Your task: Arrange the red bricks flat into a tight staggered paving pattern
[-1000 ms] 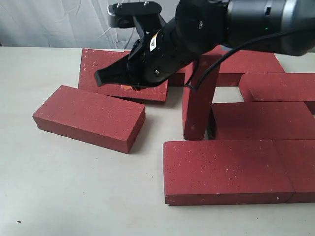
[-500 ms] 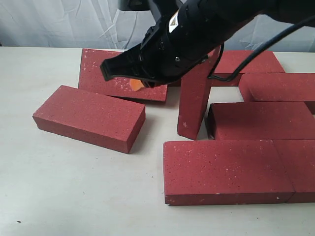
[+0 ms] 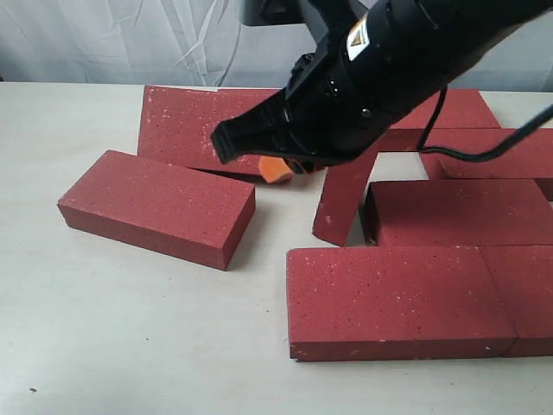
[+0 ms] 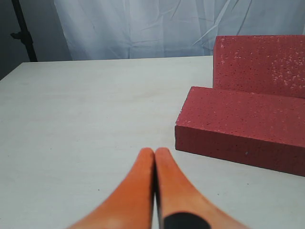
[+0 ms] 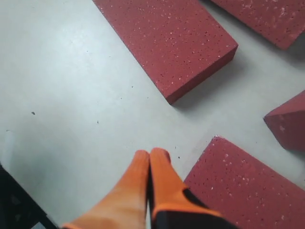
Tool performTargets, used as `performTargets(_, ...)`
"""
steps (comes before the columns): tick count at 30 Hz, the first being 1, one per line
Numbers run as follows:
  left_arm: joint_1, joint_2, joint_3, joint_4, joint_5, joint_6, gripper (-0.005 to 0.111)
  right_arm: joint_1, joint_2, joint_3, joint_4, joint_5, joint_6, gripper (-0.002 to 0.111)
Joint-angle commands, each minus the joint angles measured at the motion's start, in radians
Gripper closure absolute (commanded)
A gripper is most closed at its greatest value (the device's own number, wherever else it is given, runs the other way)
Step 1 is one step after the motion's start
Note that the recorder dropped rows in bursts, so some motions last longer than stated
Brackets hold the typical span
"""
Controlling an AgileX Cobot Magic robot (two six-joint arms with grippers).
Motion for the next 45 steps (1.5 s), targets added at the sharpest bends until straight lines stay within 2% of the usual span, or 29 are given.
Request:
performTargets(1, 0.0, -0.005, 0.004, -0.002, -0.005, -0.004, 0.107, 0.0, -0.061, 0.055, -0.011, -0.019, -0.001, 0.109)
performTargets(11, 0.0, -0.005, 0.004, -0.002, -0.005, -0.004, 0.107, 0.0, -0.114, 0.107, -0.036, -0.045, 0.004, 0.109)
performTargets(17, 0.0, -0.005, 0.004, -0.002, -0.005, -0.004, 0.107, -0.017, -0.134, 0.107, -0.13, -0.019, 0.067, 0.109)
performTargets(37, 0.0, -0.005, 0.004, -0.002, -0.015, -0.004, 0.107, -0.35, -0.186, 0.107, -0.104, 0.046, 0.022, 0.109)
performTargets(41, 0.0, -0.005, 0.004, -0.002, -0.126, -0.004, 0.107, -0.376, -0.186, 0.107, -0.104, 0.044, 0.014, 0.109)
performTargets(44, 0.0, -0.005, 0.004, -0.002, -0.268, -0.004, 0.107, -0.377, -0.186, 0.119, -0.102, 0.026, 0.007, 0.109)
performTargets(45, 0.0, -0.005, 0.004, -0.002, -0.37, -0.004, 0.107, -0.377, -0.186, 0.14, -0.088, 0.013, 0.004, 0.109)
